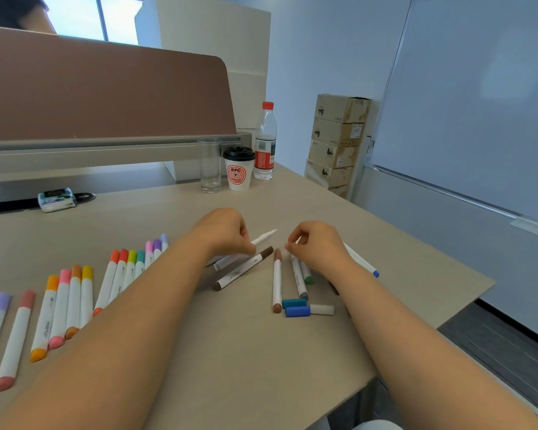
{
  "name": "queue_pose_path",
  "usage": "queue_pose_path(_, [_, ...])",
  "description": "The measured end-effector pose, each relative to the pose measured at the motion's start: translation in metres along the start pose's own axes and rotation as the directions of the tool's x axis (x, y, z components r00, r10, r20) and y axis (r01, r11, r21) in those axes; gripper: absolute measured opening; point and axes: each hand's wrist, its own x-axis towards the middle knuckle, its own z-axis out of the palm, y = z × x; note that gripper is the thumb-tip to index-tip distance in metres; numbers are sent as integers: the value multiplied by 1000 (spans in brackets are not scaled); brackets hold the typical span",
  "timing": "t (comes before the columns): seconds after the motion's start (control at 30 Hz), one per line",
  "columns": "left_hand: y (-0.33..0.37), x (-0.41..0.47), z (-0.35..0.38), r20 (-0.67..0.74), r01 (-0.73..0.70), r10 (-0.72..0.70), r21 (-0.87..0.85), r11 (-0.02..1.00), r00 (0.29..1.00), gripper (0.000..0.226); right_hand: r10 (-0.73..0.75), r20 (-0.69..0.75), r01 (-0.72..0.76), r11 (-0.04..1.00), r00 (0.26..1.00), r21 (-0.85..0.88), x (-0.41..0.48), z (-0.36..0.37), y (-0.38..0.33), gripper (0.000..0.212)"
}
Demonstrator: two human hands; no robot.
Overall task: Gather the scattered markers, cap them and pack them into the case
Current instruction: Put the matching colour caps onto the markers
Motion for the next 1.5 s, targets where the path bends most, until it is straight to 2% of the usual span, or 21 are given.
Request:
queue_pose_path(0.1, [11, -2, 2, 53, -50, 51, -38, 998, 997, 12, -68, 65, 67, 998, 996, 12, -8, -16, 7, 4])
queue_pose_path(0.2, [19, -3, 5, 87, -89, 94, -59, 994, 992, 14, -109, 221, 103, 994, 969, 37, -23, -32, 12, 7])
queue_pose_path(0.4, [36, -10, 13, 128, -162, 173, -91, 983, 977, 13, -91, 450, 107, 994, 888, -11, -54, -56, 25, 14])
queue_pose_path(0.5, [43, -13, 15, 140, -190, 204, -107, 976, 969, 14, -73, 483, 126, 989, 873, -80, -63, -55, 26, 19])
queue_pose_path(0.63, [46, -17, 14, 140, -211, 231, -140, 967, 963, 13, -101, 388, 171, 974, 916, -150, -66, -44, 28, 14])
queue_pose_path(0.83, [44, -15, 12, 67, -230, 245, -176, 957, 967, 13, -135, 126, 142, 988, 983, -52, -62, -47, 45, 10])
queue_pose_path(0.93, [44, -14, 14, 43, -248, 260, -186, 951, 965, 14, -172, 49, 172, 985, 984, 1, -59, -48, 51, 18])
queue_pose_path(1.03, [48, -16, 15, 34, -271, 283, -206, 940, 958, 15, -192, -6, 192, 981, 981, 43, -56, -48, 54, 16])
queue_pose_path(1.27, [47, -16, 17, 25, -276, 288, -212, 937, 957, 19, -138, -120, 158, 973, 983, 171, -53, -45, 56, 12])
queue_pose_path(1.33, [47, -16, 18, 28, -282, 294, -212, 936, 955, 21, -86, -169, 132, 951, 982, 279, -52, -43, 56, 10])
queue_pose_path(1.43, [47, -15, 18, 25, -285, 296, -207, 936, 955, 23, -3, -204, 105, 866, 979, 489, -52, -41, 57, 16])
queue_pose_path(1.5, [47, -16, 18, 23, -285, 296, -201, 937, 955, 24, 5, -200, 106, 834, 980, 541, -51, -40, 58, 18])
